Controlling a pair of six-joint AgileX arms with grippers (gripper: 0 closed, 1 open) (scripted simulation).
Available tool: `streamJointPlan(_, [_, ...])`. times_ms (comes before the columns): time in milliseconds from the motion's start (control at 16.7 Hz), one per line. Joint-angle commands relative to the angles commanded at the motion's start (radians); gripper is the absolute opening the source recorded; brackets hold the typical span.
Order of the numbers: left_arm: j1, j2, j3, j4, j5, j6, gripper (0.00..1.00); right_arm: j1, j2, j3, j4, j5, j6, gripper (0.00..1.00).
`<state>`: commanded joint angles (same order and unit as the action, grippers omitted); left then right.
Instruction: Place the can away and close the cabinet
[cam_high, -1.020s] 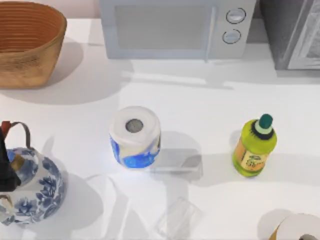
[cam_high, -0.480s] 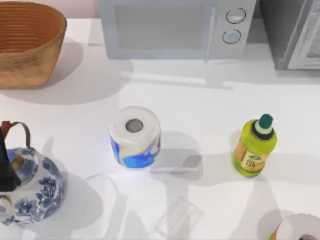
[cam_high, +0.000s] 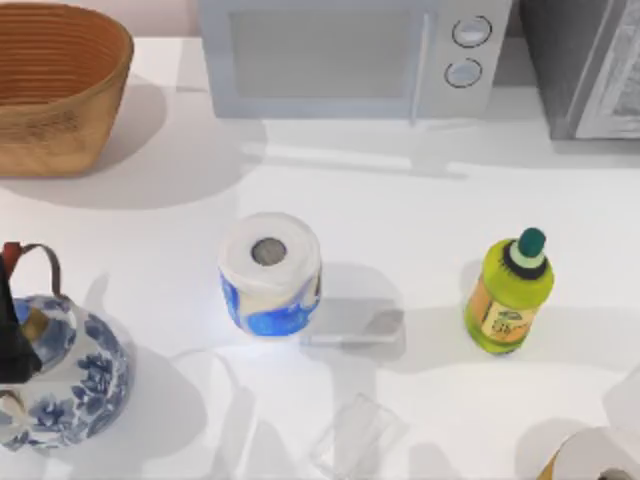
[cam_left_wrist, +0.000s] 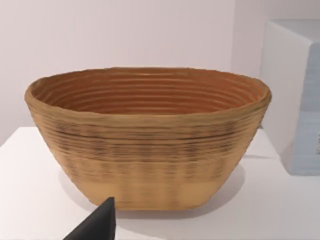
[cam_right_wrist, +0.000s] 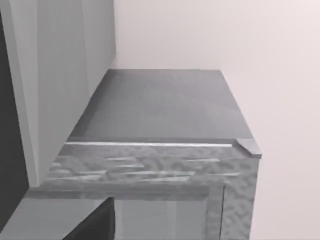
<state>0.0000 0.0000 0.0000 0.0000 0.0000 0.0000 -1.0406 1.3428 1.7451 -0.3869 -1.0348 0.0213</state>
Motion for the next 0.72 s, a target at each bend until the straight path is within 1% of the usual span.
streamJointPlan(300, [0.000,0.000,0.000,0.000,0.000,0.000,1.00,0.004,0.001,0.002,0.002,-0.002,0.000,1.00])
streamJointPlan(420, [0.000,0.000,0.000,0.000,0.000,0.000,1.00,0.022,-0.003,0.002,0.003,0.029,0.000,1.00])
streamJointPlan(540, [0.000,0.000,0.000,0.000,0.000,0.000,1.00,0.070,-0.011,-0.001,0.004,0.103,0.001,1.00])
streamJointPlan(720, [0.000,0.000,0.000,0.000,0.000,0.000,1.00,0.202,-0.025,-0.011,0.003,0.285,0.004,1.00])
